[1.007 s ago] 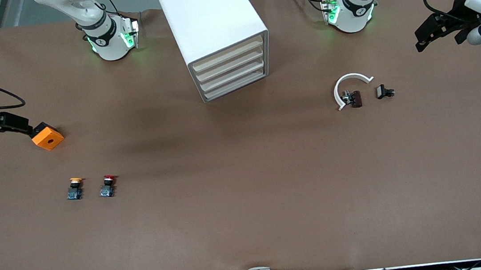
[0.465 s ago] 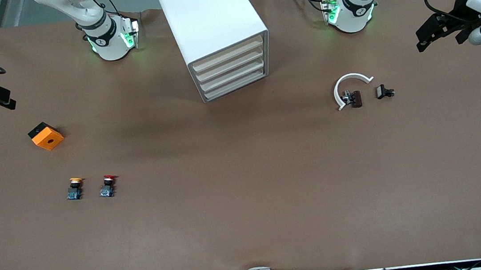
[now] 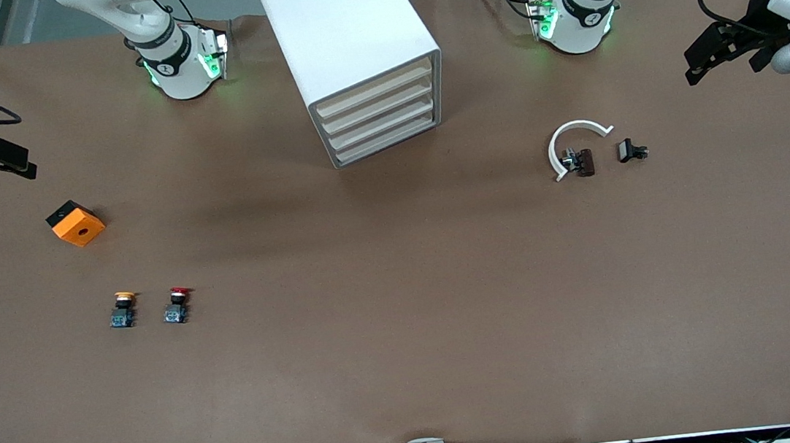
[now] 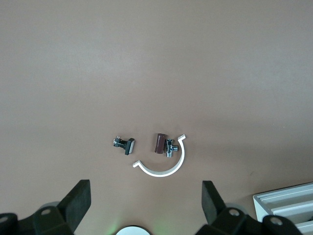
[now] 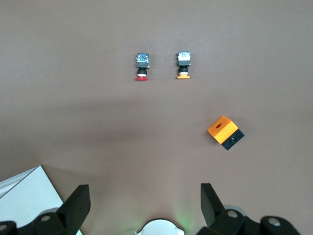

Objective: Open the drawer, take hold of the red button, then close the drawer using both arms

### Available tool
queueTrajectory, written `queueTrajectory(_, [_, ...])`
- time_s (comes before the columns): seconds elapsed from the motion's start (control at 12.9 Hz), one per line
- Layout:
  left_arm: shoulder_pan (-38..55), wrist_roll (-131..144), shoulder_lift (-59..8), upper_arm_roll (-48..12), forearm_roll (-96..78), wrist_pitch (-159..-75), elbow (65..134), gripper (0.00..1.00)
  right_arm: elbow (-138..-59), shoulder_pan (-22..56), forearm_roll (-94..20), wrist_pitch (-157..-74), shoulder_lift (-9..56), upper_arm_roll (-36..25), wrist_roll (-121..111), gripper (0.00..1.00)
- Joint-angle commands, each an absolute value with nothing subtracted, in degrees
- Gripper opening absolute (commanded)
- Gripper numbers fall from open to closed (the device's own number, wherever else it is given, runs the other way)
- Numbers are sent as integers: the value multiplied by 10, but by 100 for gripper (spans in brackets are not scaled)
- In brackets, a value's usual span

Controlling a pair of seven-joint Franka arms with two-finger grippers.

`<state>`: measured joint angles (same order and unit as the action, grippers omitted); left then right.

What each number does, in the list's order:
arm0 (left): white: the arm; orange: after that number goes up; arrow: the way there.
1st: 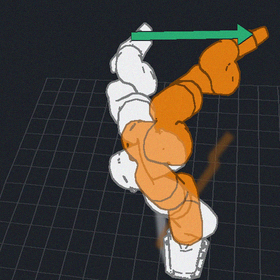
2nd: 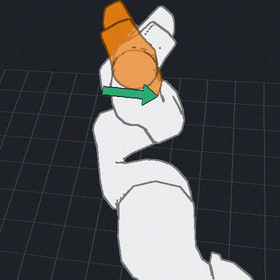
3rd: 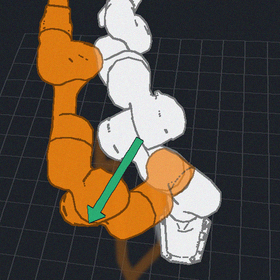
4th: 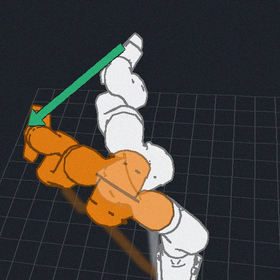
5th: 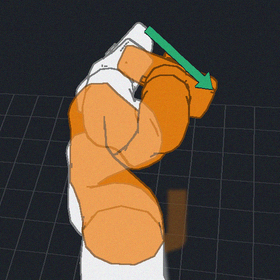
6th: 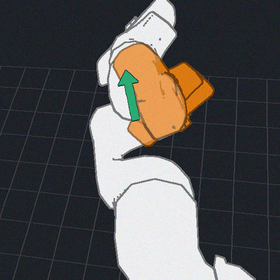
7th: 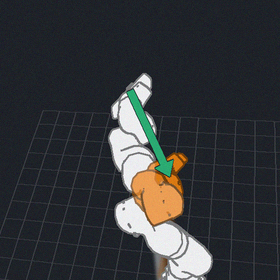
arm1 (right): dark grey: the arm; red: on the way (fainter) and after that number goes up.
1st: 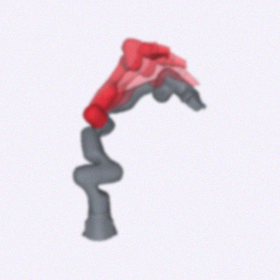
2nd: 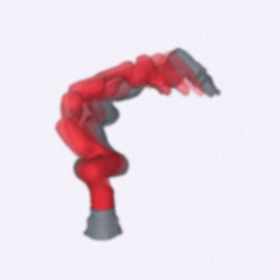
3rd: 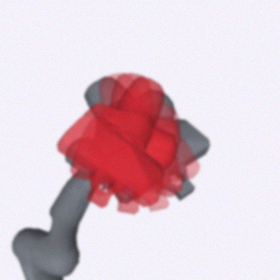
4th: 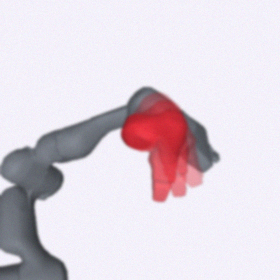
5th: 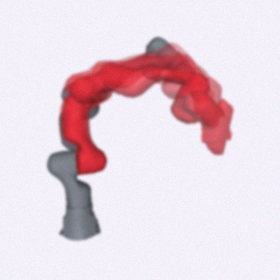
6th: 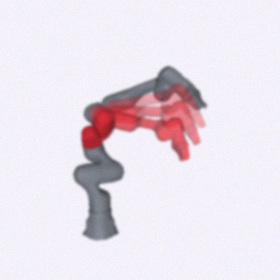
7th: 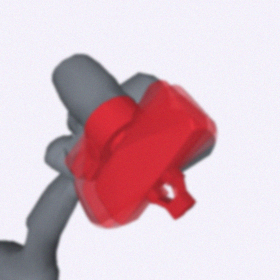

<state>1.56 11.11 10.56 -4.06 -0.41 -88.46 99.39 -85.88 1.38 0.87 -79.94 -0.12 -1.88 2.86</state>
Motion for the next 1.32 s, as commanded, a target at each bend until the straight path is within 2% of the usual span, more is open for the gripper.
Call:
queueTrajectory(0.0, [12, 98, 118, -40, -12, -885, 999, 100, -932, 11, 11, -838, -59, -15, 21, 100])
queueTrajectory(0.54, [13, 97, 108, -42, -13, -886, 994, 100, -908, 11, 9, -841, -54, -14, 25, 100])
queueTrajectory(0.77, [13, 96, 77, -42, -11, -854, 949, 100, -917, -11, -39, -832, -55, -18, 29, 100])
queueTrajectory(0.93, [12, 51, 73, -40, -4, -847, 946, 100, -927, -25, -52, -832, -58, -25, 28, 100])
queueTrajectory(1.24, [3, 45, 77, -38, -4, -848, 946, 100, -940, 26, -35, -838, -70, -49, 36, 100])
